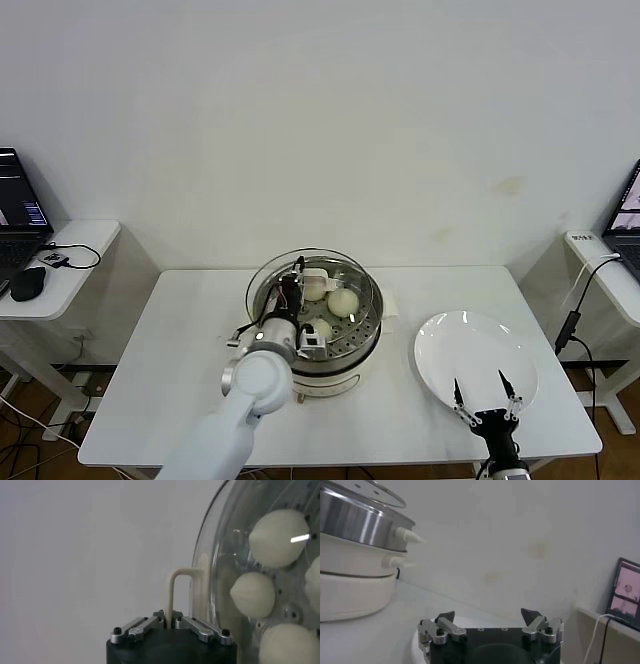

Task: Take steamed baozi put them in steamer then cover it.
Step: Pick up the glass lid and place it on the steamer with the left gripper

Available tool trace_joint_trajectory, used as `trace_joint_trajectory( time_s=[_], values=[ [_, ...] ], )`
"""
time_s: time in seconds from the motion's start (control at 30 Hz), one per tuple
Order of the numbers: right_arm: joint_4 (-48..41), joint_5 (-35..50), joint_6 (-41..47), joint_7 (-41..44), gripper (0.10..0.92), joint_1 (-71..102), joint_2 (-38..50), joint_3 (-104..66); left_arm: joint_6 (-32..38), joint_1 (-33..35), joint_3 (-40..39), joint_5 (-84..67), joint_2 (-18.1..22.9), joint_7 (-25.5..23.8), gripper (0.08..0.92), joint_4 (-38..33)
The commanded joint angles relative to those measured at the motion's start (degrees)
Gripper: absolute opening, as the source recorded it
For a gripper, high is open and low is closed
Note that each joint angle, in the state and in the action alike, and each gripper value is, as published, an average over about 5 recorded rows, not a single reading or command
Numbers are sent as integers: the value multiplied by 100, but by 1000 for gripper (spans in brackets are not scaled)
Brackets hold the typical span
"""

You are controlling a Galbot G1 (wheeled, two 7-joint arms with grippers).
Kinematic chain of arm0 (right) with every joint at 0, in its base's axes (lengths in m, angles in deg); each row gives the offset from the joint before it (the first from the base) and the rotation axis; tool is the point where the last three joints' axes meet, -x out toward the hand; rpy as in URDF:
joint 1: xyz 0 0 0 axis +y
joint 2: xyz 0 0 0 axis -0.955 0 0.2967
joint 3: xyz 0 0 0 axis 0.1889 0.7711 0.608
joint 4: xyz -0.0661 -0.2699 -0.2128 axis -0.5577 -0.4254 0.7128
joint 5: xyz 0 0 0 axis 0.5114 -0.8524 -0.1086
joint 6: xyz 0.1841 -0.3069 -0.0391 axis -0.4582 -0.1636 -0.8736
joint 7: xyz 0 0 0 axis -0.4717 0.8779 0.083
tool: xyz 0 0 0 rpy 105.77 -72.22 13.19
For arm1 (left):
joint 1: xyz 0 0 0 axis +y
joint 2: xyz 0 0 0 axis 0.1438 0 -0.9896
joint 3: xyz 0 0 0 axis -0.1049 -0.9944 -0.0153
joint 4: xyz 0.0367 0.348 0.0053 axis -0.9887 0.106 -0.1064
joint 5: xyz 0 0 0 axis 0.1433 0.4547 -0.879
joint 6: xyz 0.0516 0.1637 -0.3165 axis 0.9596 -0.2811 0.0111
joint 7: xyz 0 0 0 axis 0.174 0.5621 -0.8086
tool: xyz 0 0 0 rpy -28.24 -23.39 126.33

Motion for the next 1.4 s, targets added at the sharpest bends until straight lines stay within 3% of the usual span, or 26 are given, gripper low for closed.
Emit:
trace_joint_trajectory(
  time_s=[0.03, 1.07, 1.17, 1.4],
  values=[
    [-25, -7, -12, 4, 823, 1, 9, 4, 18, 90, -54, 342, 360, -38, 150, 143],
    [-85, 23, -54, 23, 823, 8, 47, 48, 296, 423, 144, 641, 606, 252, 153, 185],
    [-83, 21, -52, 24, 823, 9, 44, 54, 300, 489, 153, 637, 574, 254, 196, 43],
    [-96, 1, -51, 24, 823, 17, 32, 71, 343, 861, 130, 615, 362, 268, 398, -548]
  ],
)
